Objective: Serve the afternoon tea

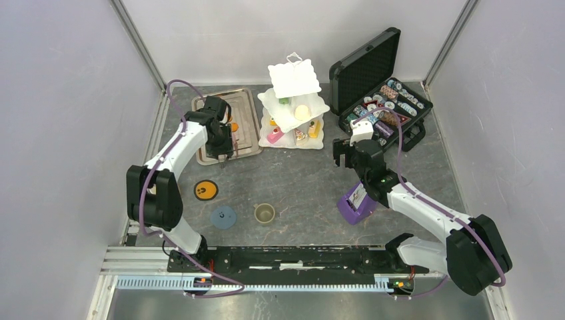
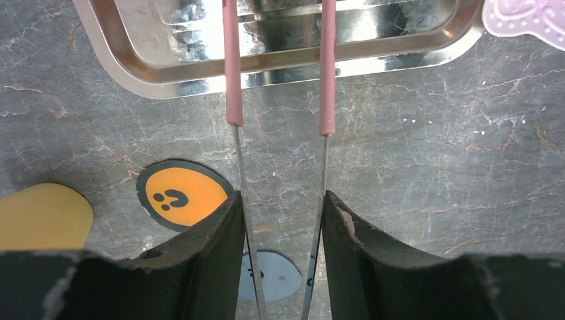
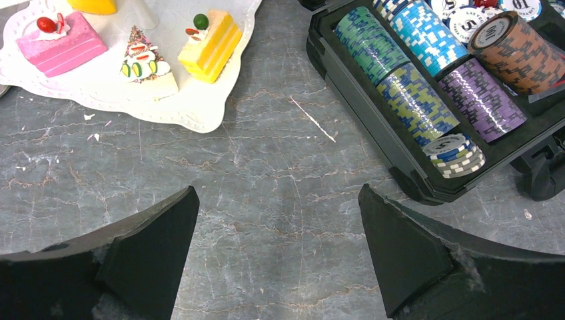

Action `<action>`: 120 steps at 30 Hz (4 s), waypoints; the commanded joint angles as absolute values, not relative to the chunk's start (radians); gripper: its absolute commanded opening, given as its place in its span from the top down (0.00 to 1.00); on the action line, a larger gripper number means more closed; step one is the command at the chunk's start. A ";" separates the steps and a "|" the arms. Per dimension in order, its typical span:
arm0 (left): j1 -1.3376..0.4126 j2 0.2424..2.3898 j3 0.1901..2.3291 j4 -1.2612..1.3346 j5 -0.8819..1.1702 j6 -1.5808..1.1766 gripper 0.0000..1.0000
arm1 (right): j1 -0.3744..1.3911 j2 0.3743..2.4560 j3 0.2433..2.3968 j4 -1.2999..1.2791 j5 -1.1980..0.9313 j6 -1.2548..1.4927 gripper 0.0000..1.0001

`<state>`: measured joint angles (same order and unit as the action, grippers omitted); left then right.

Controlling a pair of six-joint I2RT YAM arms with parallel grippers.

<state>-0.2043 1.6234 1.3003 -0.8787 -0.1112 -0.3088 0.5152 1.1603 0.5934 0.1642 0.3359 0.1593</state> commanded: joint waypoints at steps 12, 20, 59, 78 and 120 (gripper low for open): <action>-0.218 1.610 1.339 -0.903 -0.114 -0.241 0.48 | 0.519 1.157 0.621 0.198 0.326 0.167 0.02; -0.222 1.626 1.358 -0.908 -0.140 -0.236 0.63 | 0.518 1.151 0.622 0.194 0.329 0.165 0.02; -0.396 1.701 2.008 -0.732 0.185 -0.387 0.62 | 0.518 1.150 0.627 0.189 0.352 0.156 0.02; -0.398 1.641 2.014 -0.759 0.049 -0.338 0.51 | 0.518 1.156 0.626 0.191 0.347 0.159 0.02; -0.147 1.587 1.404 -0.844 -0.205 -0.232 0.47 | 0.518 1.163 0.623 0.196 0.303 0.175 0.02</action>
<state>-0.1532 1.5795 1.3537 -0.8921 -0.1795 -0.2745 0.5152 1.1606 0.5938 0.1642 0.2958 0.1711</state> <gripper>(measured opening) 0.528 0.982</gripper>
